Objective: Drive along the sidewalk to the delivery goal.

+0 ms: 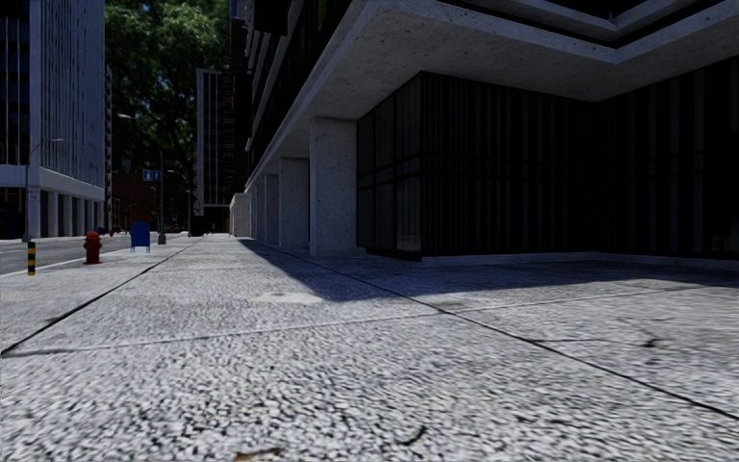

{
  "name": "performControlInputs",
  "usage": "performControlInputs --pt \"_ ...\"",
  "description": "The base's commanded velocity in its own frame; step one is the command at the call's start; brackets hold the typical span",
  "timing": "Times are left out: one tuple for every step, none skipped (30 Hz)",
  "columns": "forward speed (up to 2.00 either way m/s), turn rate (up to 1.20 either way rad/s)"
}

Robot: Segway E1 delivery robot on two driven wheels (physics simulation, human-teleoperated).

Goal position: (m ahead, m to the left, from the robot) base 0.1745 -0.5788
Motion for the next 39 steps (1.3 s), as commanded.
performControlInputs --pt "0.25 0.0" --pt "0.25 0.0" --pt "0.25 0.0" --pt "0.25 0.0" --pt "0.24 0.0" --pt "0.24 0.0" --pt "0.24 0.0" --pt "0.24 0.0" --pt "0.24 0.0" --pt "0.0 0.0" --pt "0.0 0.0" --pt "0.0 0.0" --pt "0.0 0.0" --pt "0.0 0.0" --pt "0.0 0.0" --pt "0.0 0.0" --pt "0.0 0.0" --pt "0.0 0.0" --pt "0.0 0.0" --pt "0.0 0.0" --pt "0.0 0.0" --pt "0.0 0.0" --pt "0.0 0.0" --pt "0.0 0.0" --pt "0.0 0.0" --pt "0.0 0.0" --pt "0.0 0.0" --pt "0.0 0.0" --pt "0.0 0.0" --pt "0.0 0.0" --pt "0.0 0.0" --pt "0.0 0.0" --pt "0.0 0.0" --pt "0.0 0.0" --pt "0.0 0.0" --pt "0.0 0.0" --pt "0.0 0.0" --pt "0.0 0.0" --pt "0.0 0.0"
